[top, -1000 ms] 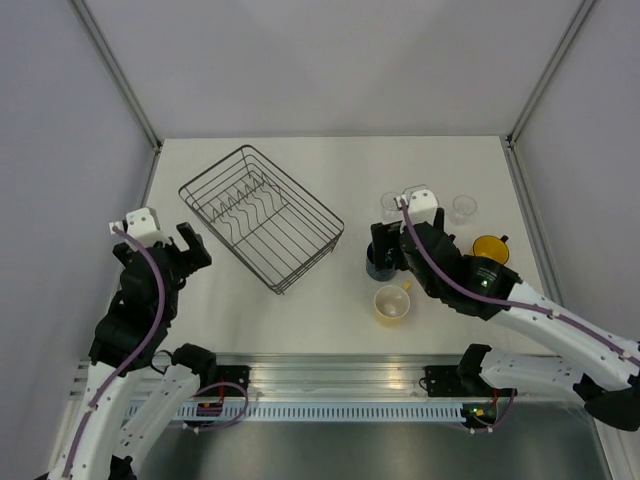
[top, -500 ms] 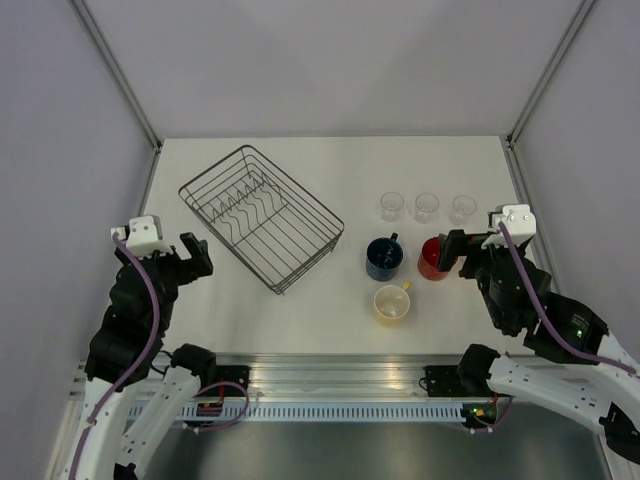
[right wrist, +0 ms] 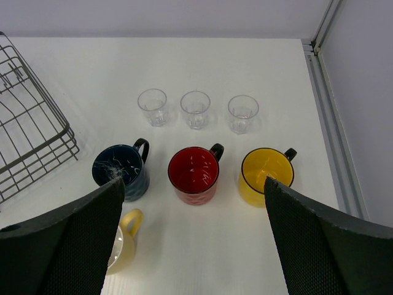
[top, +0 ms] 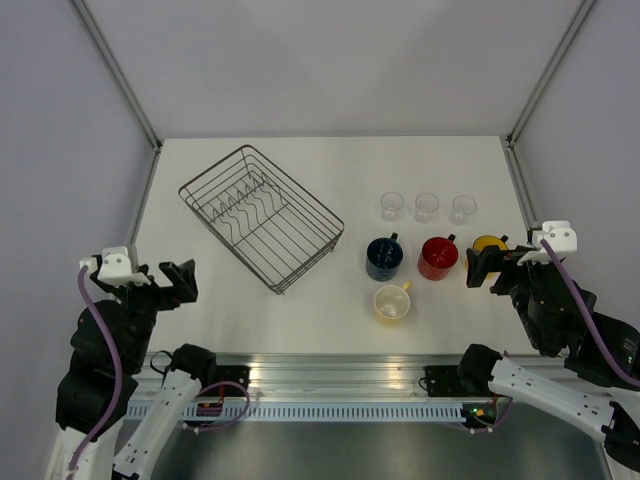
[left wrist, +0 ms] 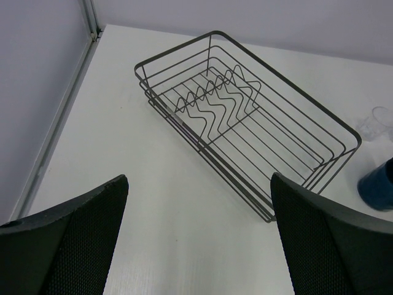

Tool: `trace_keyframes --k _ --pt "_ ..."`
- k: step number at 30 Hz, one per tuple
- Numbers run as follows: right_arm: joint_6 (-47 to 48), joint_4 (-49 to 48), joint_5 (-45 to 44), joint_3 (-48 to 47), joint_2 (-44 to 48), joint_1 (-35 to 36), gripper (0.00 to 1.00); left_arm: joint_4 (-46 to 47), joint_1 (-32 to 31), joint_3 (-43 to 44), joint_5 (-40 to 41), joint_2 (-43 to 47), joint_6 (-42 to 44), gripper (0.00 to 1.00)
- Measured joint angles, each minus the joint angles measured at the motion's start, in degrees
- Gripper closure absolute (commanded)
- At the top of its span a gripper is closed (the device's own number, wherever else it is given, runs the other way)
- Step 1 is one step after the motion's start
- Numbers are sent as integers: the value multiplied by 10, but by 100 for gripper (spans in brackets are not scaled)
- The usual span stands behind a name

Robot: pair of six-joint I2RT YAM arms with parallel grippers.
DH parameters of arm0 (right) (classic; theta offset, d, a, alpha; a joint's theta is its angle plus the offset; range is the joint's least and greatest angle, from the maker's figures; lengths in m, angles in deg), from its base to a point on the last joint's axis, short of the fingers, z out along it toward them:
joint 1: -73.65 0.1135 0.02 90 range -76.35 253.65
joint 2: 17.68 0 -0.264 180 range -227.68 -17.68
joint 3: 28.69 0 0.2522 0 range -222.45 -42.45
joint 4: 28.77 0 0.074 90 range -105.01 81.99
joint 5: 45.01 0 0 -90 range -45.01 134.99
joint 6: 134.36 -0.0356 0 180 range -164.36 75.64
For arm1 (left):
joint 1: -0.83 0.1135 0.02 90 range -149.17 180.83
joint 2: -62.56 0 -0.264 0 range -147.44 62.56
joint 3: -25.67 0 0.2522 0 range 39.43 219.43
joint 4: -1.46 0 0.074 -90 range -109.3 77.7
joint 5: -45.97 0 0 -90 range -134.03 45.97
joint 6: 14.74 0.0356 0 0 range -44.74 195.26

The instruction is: Unload the cups from the dish rack

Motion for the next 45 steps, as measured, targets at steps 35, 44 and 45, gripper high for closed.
trace_keyframes --k 35,44,45 --pt "3 -10 4 24 -12 0 2 -21 0 0 -61 39 4 0" --pt "8 -32 4 39 -12 0 2 -14 0 -17 -75 40 4 0" --pt "8 -33 4 39 -12 0 2 -13 0 -17 -75 40 4 0"
